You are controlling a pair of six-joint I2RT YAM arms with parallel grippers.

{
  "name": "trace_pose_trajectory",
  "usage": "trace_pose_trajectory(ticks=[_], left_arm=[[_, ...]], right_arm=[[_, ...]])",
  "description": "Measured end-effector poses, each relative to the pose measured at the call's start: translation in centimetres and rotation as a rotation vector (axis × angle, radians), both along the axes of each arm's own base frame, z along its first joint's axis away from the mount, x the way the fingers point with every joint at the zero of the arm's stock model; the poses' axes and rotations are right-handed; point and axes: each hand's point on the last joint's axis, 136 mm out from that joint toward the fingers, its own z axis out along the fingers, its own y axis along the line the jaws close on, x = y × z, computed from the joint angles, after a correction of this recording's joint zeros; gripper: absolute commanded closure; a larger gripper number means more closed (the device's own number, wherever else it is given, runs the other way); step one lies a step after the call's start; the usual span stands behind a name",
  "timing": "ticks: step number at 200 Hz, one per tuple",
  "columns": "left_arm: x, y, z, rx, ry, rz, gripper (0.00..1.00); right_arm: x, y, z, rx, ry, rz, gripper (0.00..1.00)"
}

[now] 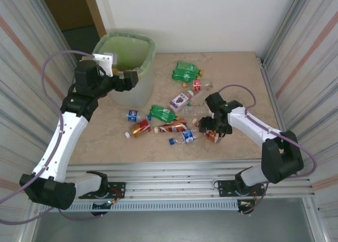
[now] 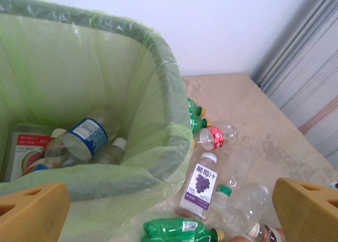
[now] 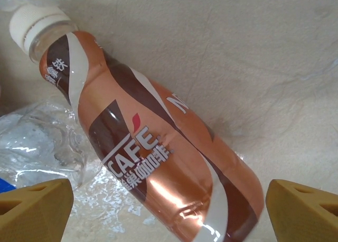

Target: Put the plastic bottles in the bin

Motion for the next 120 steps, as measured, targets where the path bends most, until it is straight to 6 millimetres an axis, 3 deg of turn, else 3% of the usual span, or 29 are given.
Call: trace_pose_trajectory(ticks=[49,120], left_arm=[[0.2,0.0,0.0,-0.019,-0.003,0.009,0.01],[0.3,0.0,-0.2,-0.023,0.001,0.011,0.01]], right_arm=[[-0.2,-0.4,-2.1,-0.049,0.068,0.003,0.11],[-0.7,-1.2,-3.1,-0.091,0.123,-0.014,0.18]])
